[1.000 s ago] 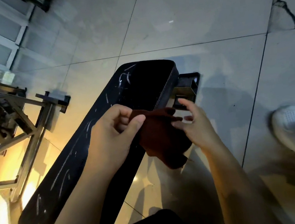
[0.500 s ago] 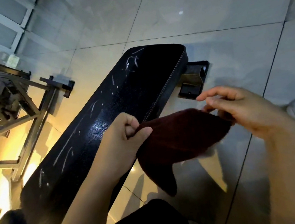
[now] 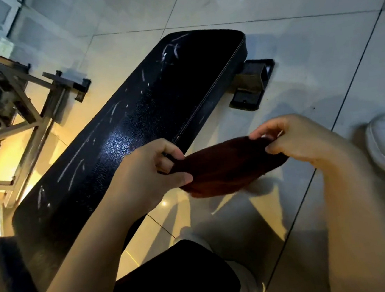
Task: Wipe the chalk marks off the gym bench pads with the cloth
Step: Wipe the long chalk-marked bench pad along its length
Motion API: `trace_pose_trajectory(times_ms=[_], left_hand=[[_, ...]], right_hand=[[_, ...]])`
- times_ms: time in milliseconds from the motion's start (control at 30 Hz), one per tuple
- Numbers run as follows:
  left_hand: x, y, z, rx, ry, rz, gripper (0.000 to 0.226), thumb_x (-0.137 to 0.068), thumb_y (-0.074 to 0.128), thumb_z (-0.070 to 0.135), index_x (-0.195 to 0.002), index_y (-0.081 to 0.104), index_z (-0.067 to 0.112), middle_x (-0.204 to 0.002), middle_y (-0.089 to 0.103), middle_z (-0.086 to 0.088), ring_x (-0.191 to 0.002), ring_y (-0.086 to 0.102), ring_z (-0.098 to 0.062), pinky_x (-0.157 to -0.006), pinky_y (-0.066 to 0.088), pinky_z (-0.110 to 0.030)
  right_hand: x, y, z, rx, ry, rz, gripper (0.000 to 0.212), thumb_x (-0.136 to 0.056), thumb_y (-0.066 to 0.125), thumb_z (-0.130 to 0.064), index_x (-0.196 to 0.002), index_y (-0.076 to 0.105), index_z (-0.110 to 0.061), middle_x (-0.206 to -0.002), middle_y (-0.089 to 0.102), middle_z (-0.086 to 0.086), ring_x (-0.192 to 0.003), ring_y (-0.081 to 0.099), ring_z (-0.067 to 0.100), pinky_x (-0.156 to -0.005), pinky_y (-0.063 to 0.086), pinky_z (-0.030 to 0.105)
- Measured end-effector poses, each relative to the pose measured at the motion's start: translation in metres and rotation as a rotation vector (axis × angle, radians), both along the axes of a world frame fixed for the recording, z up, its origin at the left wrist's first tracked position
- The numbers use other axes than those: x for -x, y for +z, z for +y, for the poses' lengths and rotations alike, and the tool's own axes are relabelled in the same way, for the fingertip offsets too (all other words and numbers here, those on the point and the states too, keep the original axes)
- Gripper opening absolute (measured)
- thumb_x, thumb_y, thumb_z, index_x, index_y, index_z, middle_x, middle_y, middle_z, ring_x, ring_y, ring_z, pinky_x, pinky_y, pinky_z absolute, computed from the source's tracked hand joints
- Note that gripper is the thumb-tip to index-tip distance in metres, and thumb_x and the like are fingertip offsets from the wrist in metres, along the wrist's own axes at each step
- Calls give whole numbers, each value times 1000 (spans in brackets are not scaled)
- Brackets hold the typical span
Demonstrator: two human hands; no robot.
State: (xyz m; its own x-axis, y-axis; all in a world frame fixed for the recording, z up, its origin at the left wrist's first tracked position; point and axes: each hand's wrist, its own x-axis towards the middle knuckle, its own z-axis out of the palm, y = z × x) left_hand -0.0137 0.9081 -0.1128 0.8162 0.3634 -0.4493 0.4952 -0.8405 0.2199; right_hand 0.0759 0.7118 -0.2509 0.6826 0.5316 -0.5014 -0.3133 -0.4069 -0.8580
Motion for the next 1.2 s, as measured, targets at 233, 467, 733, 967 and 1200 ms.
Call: trace_pose_trajectory(times_ms=[233,467,733,967,1200], left_hand=[[6,-9,-1,-263,-138,140,37,-85,72,31,-119,58,32,-83,58,13,-80,55,-8,-66,40,-25],[9,-14,9,-342,-144,115,9,-92,60,37,-88,58,29,-74,54,14,-70,51,-6,-61,34,-28],[2,-17,18,-221,96,-143,16,-92,63,21,-81,53,17,-70,65,-1,-57,66,-15,-61,54,-33],[-1,-10,20,99,282,-116,20,-80,73,-1,-81,58,12,-66,64,0,-59,68,-15,-63,61,-35],[-6,-4,14,19,144,25,19,-78,77,6,-83,63,19,-63,66,9,-53,63,-2,-50,46,-9]], right_hand=[[2,-3,11,204,-67,-377,27,-86,63,-3,-85,67,-30,-93,52,-3,-84,50,14,-58,32,15],[-4,12,6,-162,-324,-416,19,-86,69,-14,-84,62,-31,-90,57,-11,-74,51,3,-67,43,25],[-12,41,9,-109,-247,-533,9,-91,61,-11,-93,59,-20,-80,65,-2,-75,62,18,-74,53,44],[-25,51,4,-65,-141,-568,33,-87,64,-2,-93,62,-35,-85,60,-21,-81,57,7,-70,47,21],[-23,27,2,227,1,-558,13,-89,67,-19,-89,61,-30,-100,54,-3,-96,52,19,-71,35,28]])
